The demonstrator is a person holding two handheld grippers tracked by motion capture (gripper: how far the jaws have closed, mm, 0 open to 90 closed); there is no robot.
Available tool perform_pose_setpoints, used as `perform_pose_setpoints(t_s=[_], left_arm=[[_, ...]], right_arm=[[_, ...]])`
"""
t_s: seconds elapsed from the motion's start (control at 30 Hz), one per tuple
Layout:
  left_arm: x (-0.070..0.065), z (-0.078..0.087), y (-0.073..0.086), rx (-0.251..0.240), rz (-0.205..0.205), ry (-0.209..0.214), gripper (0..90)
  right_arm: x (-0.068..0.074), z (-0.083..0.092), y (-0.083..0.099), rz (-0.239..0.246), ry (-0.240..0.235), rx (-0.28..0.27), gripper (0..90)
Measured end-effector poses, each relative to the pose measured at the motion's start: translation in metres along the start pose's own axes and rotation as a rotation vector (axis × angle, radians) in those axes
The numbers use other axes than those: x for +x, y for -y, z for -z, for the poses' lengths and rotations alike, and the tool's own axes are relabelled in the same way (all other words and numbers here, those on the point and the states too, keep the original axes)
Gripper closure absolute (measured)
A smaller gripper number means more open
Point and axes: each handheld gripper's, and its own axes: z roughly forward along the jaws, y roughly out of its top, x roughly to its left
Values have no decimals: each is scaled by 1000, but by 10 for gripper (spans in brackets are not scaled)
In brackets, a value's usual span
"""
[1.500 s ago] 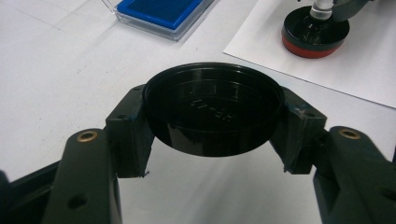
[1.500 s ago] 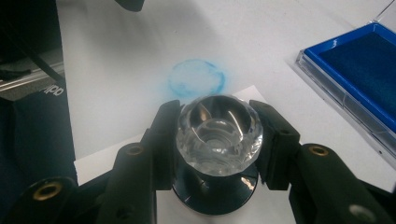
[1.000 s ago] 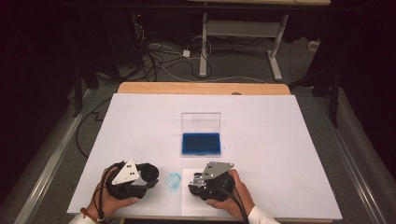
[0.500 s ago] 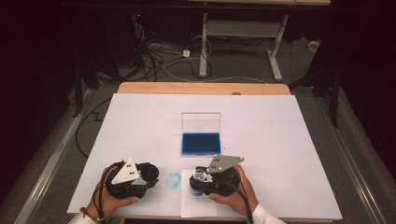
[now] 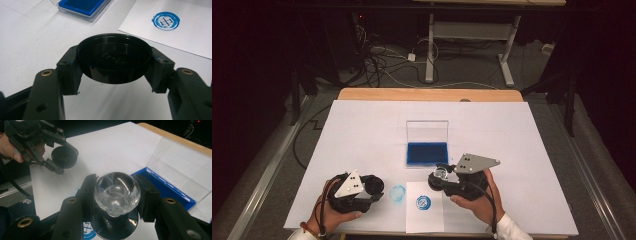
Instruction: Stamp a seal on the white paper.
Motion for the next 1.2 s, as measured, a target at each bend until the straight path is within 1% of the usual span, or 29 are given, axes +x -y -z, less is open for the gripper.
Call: perform_pose_setpoints(t_s=[0.07,0.23,0.4,0.6,0.83,0.9,1.2], left_arm=[[0,-1,0,1,-1,4,368],[1,-2,0,4,-1,2,368],[3,-2,1,3,2,2,368],[3,-3,1,9,-2,6,368],[2,-2,2,11,2,7,369],[3,-2,3,10,7,8,369],[3,-2,3,13,4,7,369]], right_arm=[[-1,4,-2,-3,14,-9,568],[-5,9,-6,0,19,-26,568],[-8,12,-7,2,41,-39,568],[-13,16,-7,-8,48,-44,568],[-15,18,-9,-12,53,-58,568],[-15,19,-10,-14,62,-65,568],[-17,19,-9,-21,64,-68,568]])
